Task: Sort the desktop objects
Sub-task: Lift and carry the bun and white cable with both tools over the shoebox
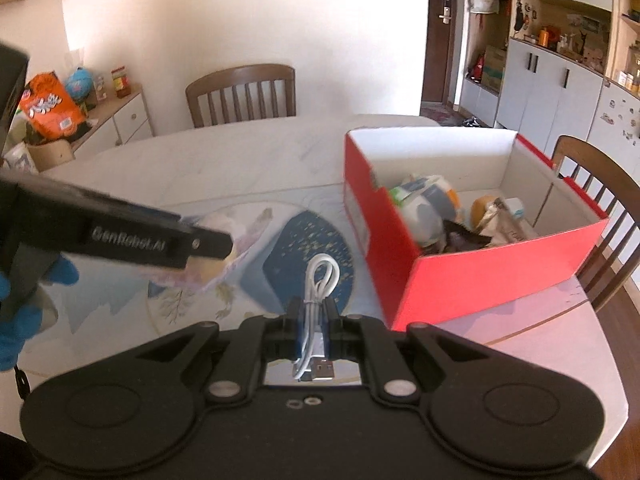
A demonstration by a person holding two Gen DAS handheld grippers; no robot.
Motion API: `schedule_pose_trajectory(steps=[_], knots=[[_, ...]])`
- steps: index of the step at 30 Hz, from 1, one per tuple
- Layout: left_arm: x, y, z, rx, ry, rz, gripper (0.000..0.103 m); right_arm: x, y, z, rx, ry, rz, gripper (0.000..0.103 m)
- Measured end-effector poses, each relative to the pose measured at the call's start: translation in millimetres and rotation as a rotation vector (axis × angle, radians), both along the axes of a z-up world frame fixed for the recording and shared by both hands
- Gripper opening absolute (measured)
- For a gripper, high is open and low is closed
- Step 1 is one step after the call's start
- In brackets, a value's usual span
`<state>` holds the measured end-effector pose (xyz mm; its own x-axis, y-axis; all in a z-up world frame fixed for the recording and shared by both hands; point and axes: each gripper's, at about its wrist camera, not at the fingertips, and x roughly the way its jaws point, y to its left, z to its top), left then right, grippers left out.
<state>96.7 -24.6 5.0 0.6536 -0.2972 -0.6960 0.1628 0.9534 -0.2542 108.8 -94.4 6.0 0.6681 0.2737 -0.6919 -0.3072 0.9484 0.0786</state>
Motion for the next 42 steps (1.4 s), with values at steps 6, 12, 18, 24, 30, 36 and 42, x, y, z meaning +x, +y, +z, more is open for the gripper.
schedule_pose_trajectory(steps=[6,12,18,24,30,36,42], knots=[[-1,-14,14,0.0,-0.008,-0.022,0.054,5,-22,13,0.012,-0.014,-0.011,0.008],[1,-30,27,-0.003,-0.016,-0.041,0.054,12,-46,22,0.025,-0.016,-0.023,0.008],[4,-48,37,-0.013,-0.022,-0.052,0.054,22,-65,28,0.029,-0.026,-0.022,0.008],[13,-68,46,-0.023,-0.033,-0.066,0.054,34,-86,33,0.029,-0.04,-0.014,0.008],[28,-89,50,-0.014,-0.035,-0.073,0.054,51,-109,34,0.043,-0.036,-0.013,0.008],[50,-111,54,-0.007,-0.036,-0.085,0.054,74,-132,36,0.051,-0.038,-0.013,0.008],[74,-129,57,-0.014,-0.038,-0.106,0.054,100,-149,37,0.056,-0.033,-0.011,0.008]])
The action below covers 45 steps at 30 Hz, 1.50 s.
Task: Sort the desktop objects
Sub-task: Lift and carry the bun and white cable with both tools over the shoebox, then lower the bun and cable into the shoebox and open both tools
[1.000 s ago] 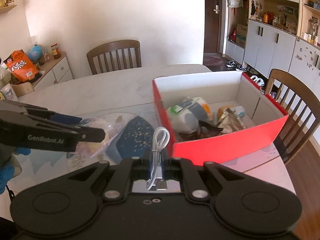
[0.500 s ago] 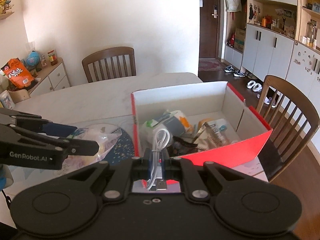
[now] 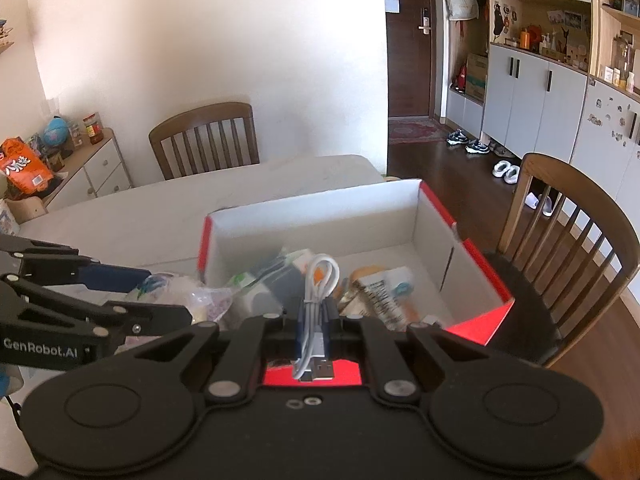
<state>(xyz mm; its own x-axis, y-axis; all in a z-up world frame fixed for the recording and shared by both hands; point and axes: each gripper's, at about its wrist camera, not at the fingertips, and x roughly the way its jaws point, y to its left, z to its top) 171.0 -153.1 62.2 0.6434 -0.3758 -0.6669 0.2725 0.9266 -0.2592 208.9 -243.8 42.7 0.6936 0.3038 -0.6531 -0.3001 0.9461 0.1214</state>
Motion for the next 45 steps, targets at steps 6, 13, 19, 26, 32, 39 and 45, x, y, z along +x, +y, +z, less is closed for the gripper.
schedule_pose_trajectory(steps=[6,13,19,26,32,39,45], knots=[[26,-15,-1,0.018,0.006,-0.018,0.054,25,-15,-4,-0.008,0.005,-0.002,0.008],[51,-29,-7,0.051,0.013,-0.033,0.054,52,-27,-16,-0.032,0.027,0.009,0.008],[72,-42,-15,0.089,0.026,-0.065,0.054,73,-29,-25,-0.035,0.048,0.017,0.008],[90,-53,-30,0.168,0.05,-0.092,0.055,91,-36,-41,-0.035,0.086,0.015,0.008],[104,-61,-42,0.228,0.072,-0.117,0.055,104,-38,-57,-0.034,0.124,0.008,0.008],[110,-70,-56,0.298,0.079,-0.153,0.055,110,-37,-71,-0.043,0.167,0.022,0.008],[114,-80,-62,0.344,0.077,-0.184,0.056,110,-34,-79,-0.049,0.196,0.045,0.008]])
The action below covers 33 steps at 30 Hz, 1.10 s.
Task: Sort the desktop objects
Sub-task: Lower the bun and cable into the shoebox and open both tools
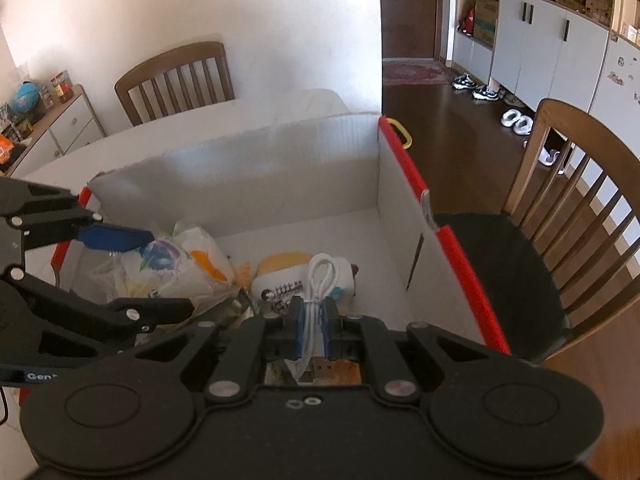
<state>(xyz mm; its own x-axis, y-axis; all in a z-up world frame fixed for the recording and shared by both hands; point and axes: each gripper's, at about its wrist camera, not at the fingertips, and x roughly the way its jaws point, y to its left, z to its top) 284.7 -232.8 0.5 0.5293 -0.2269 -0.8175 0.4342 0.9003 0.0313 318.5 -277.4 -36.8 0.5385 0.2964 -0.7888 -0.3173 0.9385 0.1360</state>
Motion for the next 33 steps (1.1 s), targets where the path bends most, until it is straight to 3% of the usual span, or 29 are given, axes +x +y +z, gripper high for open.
schedule_pose_trajectory(steps=[6,12,17,28,33], knots=[[1,-1,-2,0.004,0.01,-0.005,0.059,1,2,-6,-0.005,0.025,0.007,0.009],[1,-1,-2,-0.003,0.024,0.001,0.067,1,0,-7,-0.007,0.035,0.0,0.02],[1,3,-2,-0.025,0.033,0.024,0.071,-1,-4,-4,0.003,0.031,-0.002,0.023],[-6,11,5,-0.097,0.037,0.054,0.084,-13,-10,12,0.046,0.019,0.019,0.04],[-13,13,12,-0.11,0.013,0.066,0.085,-20,-10,20,0.066,0.002,0.025,0.049]])
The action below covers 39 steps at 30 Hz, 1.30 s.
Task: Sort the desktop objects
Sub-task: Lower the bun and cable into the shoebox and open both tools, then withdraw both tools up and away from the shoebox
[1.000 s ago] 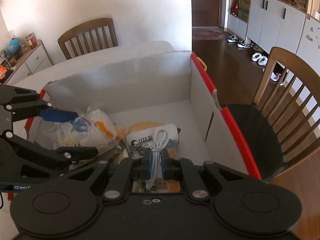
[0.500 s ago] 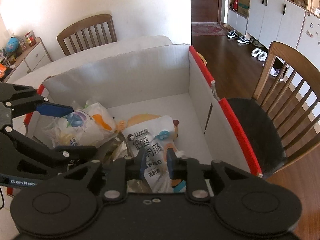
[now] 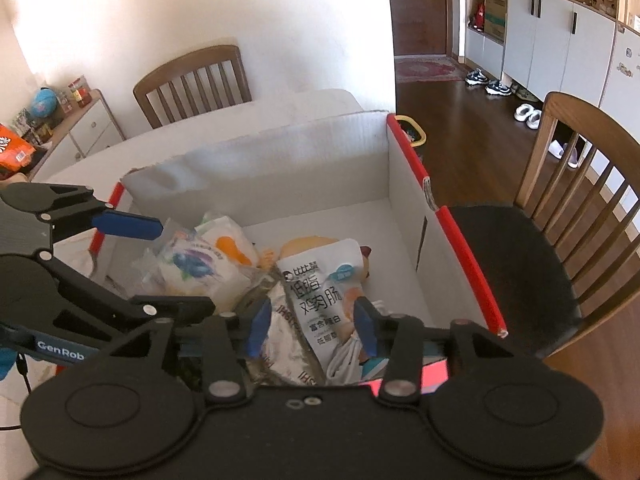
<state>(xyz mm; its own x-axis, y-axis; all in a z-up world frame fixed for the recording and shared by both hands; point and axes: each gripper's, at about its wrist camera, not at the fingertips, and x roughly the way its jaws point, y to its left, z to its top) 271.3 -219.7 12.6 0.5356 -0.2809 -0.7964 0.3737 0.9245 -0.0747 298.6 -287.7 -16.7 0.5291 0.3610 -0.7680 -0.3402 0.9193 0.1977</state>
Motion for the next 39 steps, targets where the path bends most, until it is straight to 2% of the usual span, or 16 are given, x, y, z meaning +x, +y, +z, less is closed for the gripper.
schedule_pose_trajectory(steps=[5,7,19,31,39], knots=[[-7,6,6,-0.023,-0.018,0.016,0.093,-7,-2,7,0.009,-0.014,0.005,0.057],[-11,8,9,-0.027,-0.03,0.023,0.1,-11,-2,11,0.013,-0.025,0.007,0.058],[-38,21,25,-0.051,-0.076,0.05,0.102,-29,5,31,0.036,-0.075,0.031,0.065],[-62,38,37,-0.079,-0.119,0.128,0.102,-50,10,44,0.051,-0.11,0.055,0.074],[-76,48,38,-0.105,-0.113,0.18,0.102,-62,8,54,0.066,-0.139,0.069,0.086]])
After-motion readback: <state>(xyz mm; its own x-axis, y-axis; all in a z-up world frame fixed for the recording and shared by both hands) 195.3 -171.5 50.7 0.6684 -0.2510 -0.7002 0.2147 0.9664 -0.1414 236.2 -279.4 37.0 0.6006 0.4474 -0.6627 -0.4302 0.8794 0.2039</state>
